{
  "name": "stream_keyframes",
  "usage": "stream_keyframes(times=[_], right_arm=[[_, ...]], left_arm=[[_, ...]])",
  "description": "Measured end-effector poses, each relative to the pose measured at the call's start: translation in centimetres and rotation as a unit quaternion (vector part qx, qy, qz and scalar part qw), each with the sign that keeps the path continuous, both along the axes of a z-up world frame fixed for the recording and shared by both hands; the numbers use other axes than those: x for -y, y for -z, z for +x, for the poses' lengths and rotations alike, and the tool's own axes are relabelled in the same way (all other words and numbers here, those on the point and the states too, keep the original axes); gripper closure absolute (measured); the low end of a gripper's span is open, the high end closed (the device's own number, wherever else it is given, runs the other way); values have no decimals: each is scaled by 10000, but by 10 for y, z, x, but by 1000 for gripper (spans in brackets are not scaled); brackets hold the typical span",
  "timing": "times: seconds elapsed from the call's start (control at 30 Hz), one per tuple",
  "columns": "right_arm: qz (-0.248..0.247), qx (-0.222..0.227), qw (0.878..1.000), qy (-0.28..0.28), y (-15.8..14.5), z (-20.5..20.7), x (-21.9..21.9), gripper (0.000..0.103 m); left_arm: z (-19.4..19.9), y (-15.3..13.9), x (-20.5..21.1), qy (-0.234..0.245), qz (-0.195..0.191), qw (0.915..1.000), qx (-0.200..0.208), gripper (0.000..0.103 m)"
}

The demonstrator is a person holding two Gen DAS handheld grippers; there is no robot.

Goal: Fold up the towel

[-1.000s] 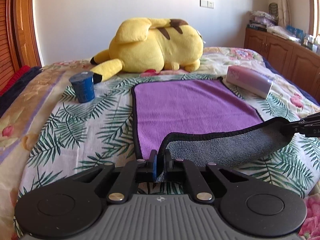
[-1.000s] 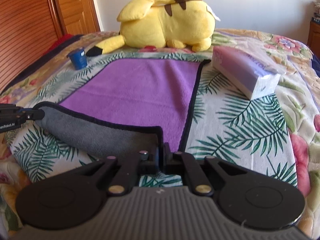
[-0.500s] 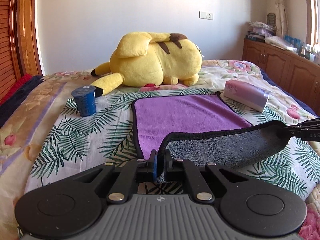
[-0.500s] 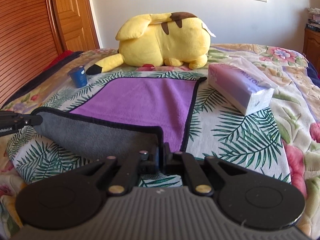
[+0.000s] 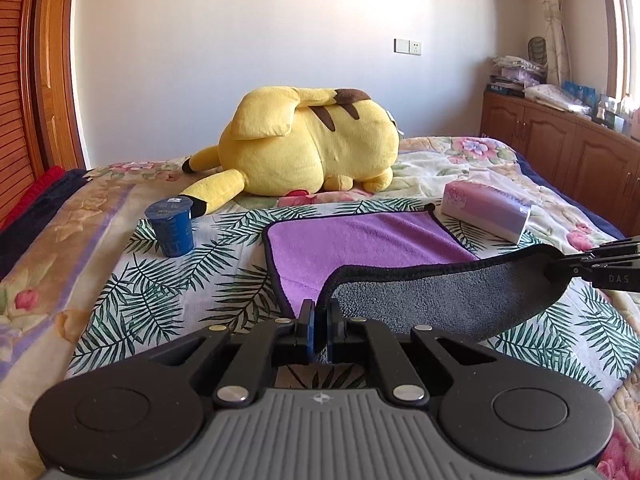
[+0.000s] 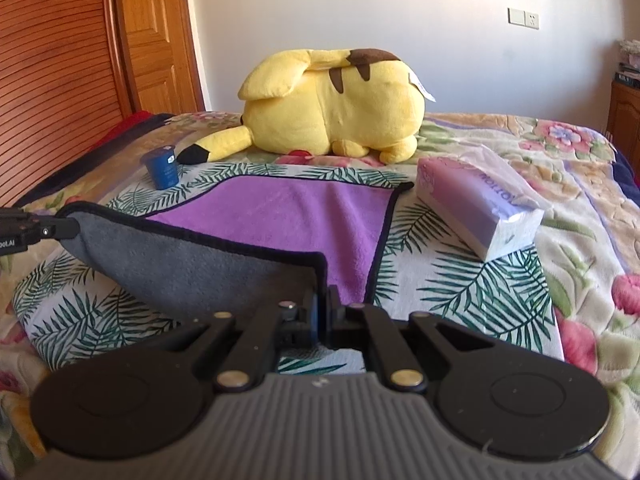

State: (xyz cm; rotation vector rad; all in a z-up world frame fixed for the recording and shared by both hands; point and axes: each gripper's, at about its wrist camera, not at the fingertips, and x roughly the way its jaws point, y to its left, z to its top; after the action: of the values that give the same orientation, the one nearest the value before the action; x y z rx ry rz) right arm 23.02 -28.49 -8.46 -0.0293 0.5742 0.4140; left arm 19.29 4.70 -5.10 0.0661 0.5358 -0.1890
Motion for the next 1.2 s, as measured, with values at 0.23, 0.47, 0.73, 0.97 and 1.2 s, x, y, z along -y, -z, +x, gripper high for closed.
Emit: stream_keyframes(times=[0.23, 0.47, 0.73, 0.97, 1.2], right_arm=[[4, 172, 9998, -75, -9, 0, 1, 99], [-54, 255, 9996, -89, -10, 4, 0, 99], [-239, 366, 9989, -151, -8, 10, -4, 99], [-312, 350, 9987, -183, -4, 17, -6, 99], [-450, 449, 9979, -111, -1, 24, -11, 99]], left_arm=[[3, -3, 0, 61, 83, 9999, 30, 103], [9, -8, 0, 111, 107, 9999, 70, 103], [20, -7, 0, 170, 218, 9996, 60, 103], [33, -3, -1, 283, 311, 9991, 25, 103], [46, 0, -1, 326, 369, 9988, 13, 103]])
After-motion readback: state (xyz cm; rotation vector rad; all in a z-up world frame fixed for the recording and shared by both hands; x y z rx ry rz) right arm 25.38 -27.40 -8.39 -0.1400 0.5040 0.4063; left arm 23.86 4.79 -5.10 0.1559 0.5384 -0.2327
